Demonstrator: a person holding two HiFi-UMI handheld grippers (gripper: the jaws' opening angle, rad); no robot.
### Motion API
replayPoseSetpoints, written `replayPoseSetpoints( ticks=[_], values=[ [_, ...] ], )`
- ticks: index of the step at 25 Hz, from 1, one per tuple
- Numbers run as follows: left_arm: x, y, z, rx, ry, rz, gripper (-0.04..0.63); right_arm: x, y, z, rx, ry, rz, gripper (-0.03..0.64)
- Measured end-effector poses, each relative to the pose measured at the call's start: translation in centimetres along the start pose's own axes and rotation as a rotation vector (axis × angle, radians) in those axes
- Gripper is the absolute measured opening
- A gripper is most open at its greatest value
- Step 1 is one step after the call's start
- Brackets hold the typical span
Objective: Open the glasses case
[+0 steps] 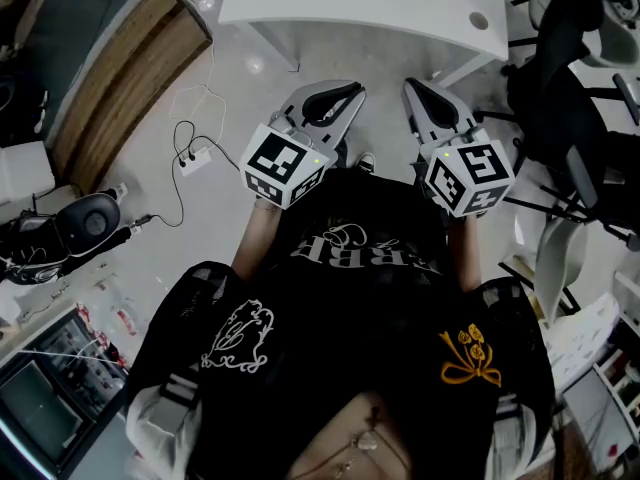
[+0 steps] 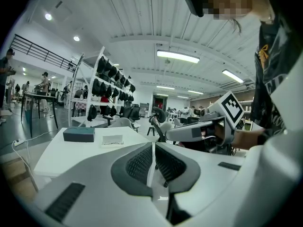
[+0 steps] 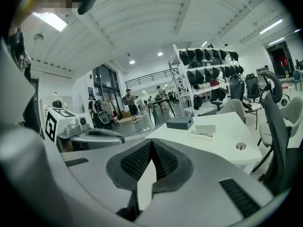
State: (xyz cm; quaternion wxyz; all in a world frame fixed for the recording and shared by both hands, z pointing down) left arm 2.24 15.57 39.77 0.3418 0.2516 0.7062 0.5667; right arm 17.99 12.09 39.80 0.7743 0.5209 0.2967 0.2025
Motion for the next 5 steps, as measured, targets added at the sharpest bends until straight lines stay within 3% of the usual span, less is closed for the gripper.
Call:
replayPoseSetpoints(
  ticks=[5],
  values=[
    [-0.03, -0.34, 0.91, -0.005, 0.001, -0.002, 0.035, 0.79, -0.18, -0.11, 0.013, -0.001, -0.003, 0.012]
  ],
)
Point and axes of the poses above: the fingertips, and each gripper's own axes: x backward along the fingers, z to its right, y out of its underside, the point moved 7 cm from there along x, backward along the fingers, and after that the axes turned 5 degrees about z, right-handed, at the moved point
